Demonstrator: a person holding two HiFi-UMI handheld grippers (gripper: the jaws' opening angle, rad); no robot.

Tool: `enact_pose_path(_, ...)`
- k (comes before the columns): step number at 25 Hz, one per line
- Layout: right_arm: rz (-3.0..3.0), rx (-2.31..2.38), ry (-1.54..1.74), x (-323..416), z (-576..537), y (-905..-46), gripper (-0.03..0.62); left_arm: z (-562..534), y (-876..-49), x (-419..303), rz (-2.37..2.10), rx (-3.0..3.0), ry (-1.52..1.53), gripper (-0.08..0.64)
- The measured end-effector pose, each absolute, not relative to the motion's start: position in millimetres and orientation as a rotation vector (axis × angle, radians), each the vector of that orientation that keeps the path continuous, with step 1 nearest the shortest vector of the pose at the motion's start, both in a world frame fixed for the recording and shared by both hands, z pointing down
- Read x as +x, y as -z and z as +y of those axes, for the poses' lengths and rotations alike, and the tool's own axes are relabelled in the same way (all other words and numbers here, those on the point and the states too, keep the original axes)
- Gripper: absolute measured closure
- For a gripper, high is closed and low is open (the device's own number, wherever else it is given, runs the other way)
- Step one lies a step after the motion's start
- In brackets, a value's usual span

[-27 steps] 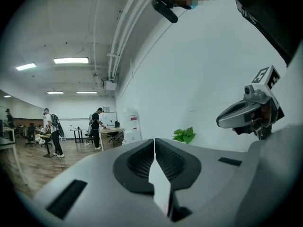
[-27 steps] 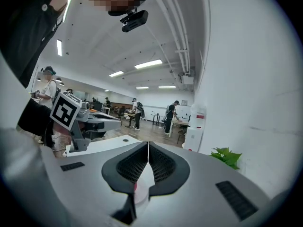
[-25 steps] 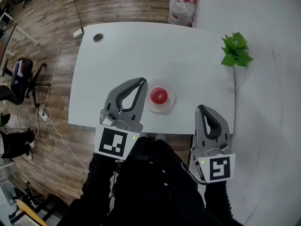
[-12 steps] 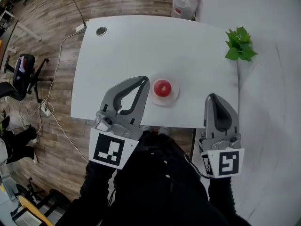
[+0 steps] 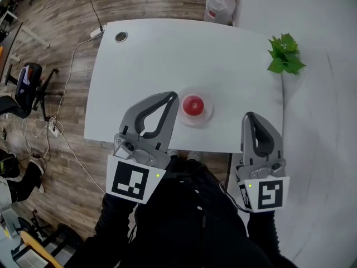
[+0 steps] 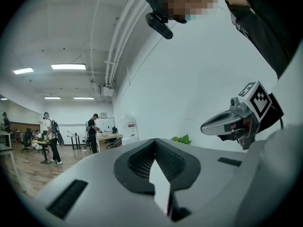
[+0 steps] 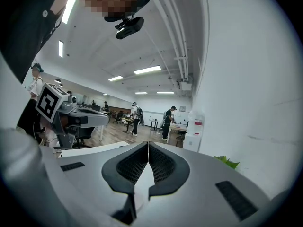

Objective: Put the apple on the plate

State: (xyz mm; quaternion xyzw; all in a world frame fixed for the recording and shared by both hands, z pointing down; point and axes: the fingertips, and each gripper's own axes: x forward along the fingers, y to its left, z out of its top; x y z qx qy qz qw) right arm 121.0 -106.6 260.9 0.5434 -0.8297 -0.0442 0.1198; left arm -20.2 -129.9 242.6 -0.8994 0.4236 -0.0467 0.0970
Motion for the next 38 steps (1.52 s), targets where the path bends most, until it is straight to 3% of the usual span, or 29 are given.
enact_pose_path(38, -2.397, 1.582, 0.172, 126.3, -97.3, -258.7, 0.551, -141.1, -249.9, -25.4, 1.427, -2.738, 0.076, 0.546)
